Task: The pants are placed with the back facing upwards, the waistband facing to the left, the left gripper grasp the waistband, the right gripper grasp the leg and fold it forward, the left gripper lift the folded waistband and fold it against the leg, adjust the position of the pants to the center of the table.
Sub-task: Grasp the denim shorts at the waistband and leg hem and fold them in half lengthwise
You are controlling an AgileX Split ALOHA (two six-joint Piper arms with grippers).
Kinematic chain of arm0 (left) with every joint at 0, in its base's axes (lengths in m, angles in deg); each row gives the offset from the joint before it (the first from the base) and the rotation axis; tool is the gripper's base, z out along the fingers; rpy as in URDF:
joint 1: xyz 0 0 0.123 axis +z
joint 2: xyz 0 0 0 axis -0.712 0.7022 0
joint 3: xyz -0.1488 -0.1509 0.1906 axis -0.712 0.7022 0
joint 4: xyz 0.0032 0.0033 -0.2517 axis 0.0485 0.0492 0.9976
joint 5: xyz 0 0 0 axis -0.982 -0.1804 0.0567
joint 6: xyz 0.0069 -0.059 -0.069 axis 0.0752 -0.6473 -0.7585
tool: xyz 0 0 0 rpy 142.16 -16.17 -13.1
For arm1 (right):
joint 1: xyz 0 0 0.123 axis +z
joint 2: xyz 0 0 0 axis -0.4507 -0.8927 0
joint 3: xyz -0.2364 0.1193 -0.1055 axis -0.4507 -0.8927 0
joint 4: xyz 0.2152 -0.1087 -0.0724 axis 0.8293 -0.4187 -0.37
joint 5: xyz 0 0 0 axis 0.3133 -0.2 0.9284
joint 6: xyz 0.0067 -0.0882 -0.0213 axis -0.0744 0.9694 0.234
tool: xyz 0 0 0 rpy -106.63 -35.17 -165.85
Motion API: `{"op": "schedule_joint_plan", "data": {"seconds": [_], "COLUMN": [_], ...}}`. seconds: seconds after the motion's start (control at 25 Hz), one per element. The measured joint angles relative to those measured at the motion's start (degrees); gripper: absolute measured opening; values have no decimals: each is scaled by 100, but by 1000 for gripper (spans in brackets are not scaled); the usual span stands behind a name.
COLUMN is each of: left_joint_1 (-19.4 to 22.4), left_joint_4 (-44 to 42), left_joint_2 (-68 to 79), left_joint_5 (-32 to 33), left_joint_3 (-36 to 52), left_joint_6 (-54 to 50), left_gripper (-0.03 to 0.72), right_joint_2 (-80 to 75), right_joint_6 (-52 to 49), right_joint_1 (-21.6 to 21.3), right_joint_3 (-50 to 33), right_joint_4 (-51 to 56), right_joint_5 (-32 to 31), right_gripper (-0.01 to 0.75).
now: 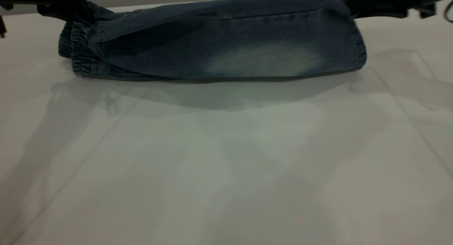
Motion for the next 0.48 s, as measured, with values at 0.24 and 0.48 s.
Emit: {"op": "schedule_joint_plan", "data": {"seconds": [0.24, 0.48], "left_joint_1": [0, 0], "left_joint_4": [0, 0], "left_joint_2": [390, 804], "left_joint_5": [221, 519], "left_joint_3": [-538, -1175], "left_joint_6": [19, 168], "left_gripper": [141, 141], "right_joint_2": [-537, -825], "right_joint_6": [-795, -1314], "right_joint_1": [30, 30], "right_joint_3": [1003, 1718], "right_joint_4": [-757, -1311], "right_joint_5": [50, 253], "right_gripper": [16, 16]}}
